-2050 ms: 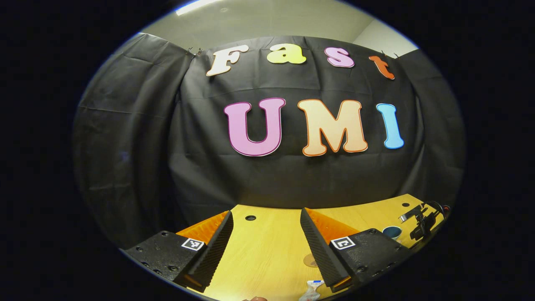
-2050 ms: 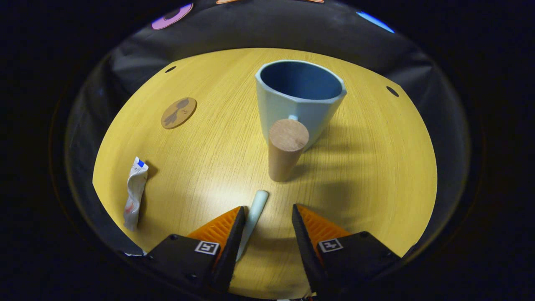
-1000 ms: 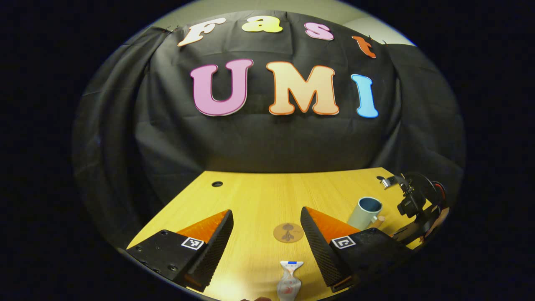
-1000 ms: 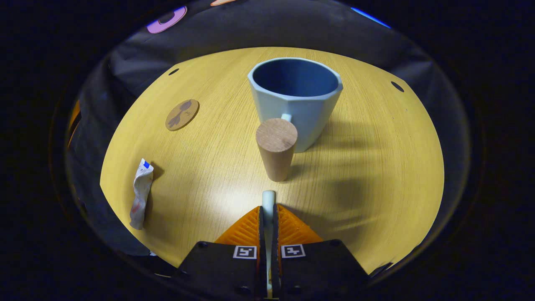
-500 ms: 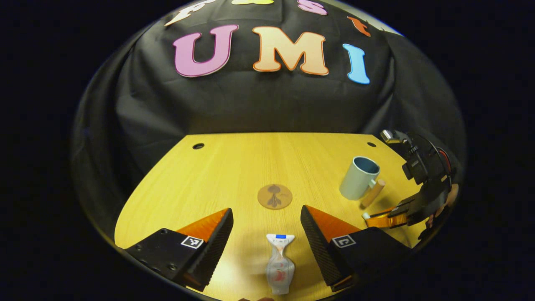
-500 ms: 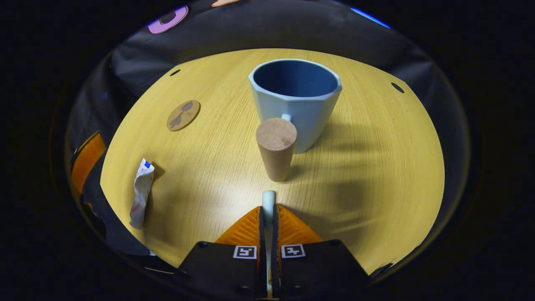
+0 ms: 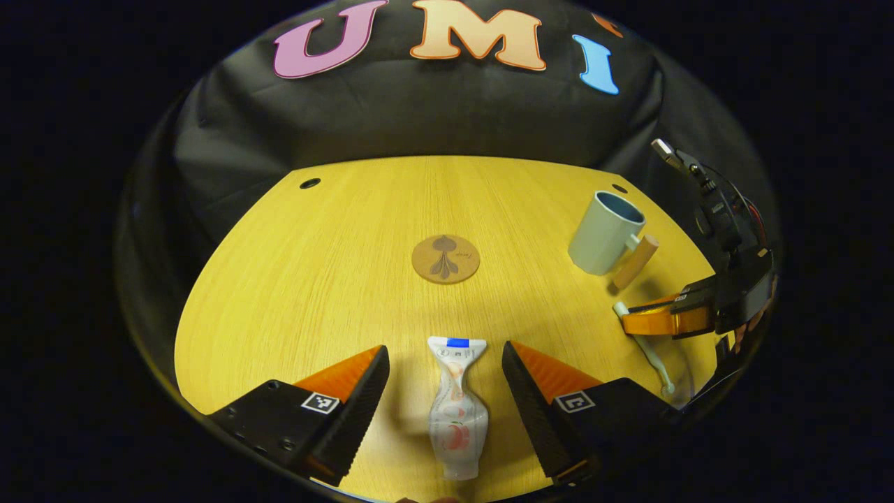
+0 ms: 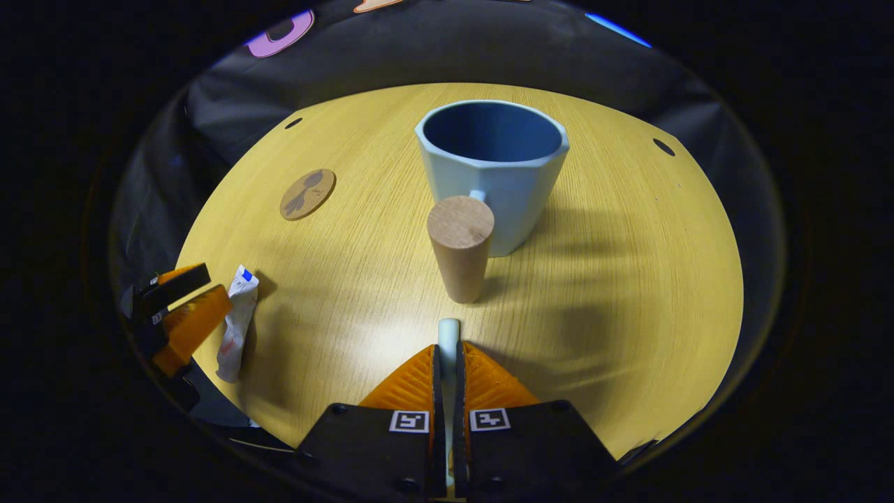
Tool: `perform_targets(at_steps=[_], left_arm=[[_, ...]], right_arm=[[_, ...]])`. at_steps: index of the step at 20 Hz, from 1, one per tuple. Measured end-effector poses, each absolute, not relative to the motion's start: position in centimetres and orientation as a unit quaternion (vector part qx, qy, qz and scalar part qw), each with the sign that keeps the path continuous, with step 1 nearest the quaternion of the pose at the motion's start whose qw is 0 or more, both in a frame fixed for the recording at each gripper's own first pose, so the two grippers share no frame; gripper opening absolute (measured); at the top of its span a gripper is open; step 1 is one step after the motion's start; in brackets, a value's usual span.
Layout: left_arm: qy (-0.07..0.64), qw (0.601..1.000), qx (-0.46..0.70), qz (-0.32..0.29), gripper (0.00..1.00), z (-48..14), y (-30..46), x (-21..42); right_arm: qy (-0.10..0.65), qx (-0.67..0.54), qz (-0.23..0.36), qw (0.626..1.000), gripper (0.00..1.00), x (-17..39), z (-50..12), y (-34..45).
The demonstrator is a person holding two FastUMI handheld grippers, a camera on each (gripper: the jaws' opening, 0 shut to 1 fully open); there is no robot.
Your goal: Put the toothbrush and toothpaste on the desktop into the cup, then pick up the cup and place it on the coaster on the desktop.
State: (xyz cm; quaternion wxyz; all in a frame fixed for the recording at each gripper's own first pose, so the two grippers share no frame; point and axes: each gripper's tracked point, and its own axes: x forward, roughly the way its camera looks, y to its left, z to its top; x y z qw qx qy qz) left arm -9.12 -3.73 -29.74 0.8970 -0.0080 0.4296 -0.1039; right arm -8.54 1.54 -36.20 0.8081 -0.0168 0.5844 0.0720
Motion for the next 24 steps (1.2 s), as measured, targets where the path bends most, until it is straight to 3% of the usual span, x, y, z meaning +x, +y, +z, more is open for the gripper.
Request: perform_targets(at_steps=[7, 14, 16, 20, 21, 23, 24], left_arm=[[0.48, 0.871, -0.009, -0.101, 0.95, -32.7, -3.9, -10.6], [0.482, 0.87, 0.012, -0.1, 0.95, -33.1, -3.8, -10.5], [0.481, 0.872, 0.009, -0.092, 0.9, -33.1, -3.6, -10.2], [0.473, 0.877, -0.005, -0.082, 0.63, -33.2, -3.6, -9.6], [0.471, 0.879, -0.008, -0.078, 0.47, -33.4, -3.8, -9.4], [0.468, 0.881, -0.018, -0.07, 0.28, -33.5, -3.4, -9.2], [0.464, 0.883, -0.023, -0.067, 0.24, -33.3, -3.4, -9.3]], right_arm=[[0.58, -0.015, 0.074, 0.811, 0.07, -8.6, -36.2, 1.5], [0.58, -0.012, 0.079, 0.81, 0.07, -8.6, -36.3, 1.6], [0.58, -0.011, 0.08, 0.81, 0.07, -8.6, -36.3, 1.5], [0.579, -0.006, 0.081, 0.811, 0.07, -8.7, -36.3, 1.4], [0.579, -0.006, 0.081, 0.811, 0.07, -8.7, -36.3, 1.3], [0.579, -0.005, 0.081, 0.812, 0.07, -8.6, -36.3, 1.4], [0.578, -0.006, 0.081, 0.812, 0.05, -8.5, -36.2, 1.4]])
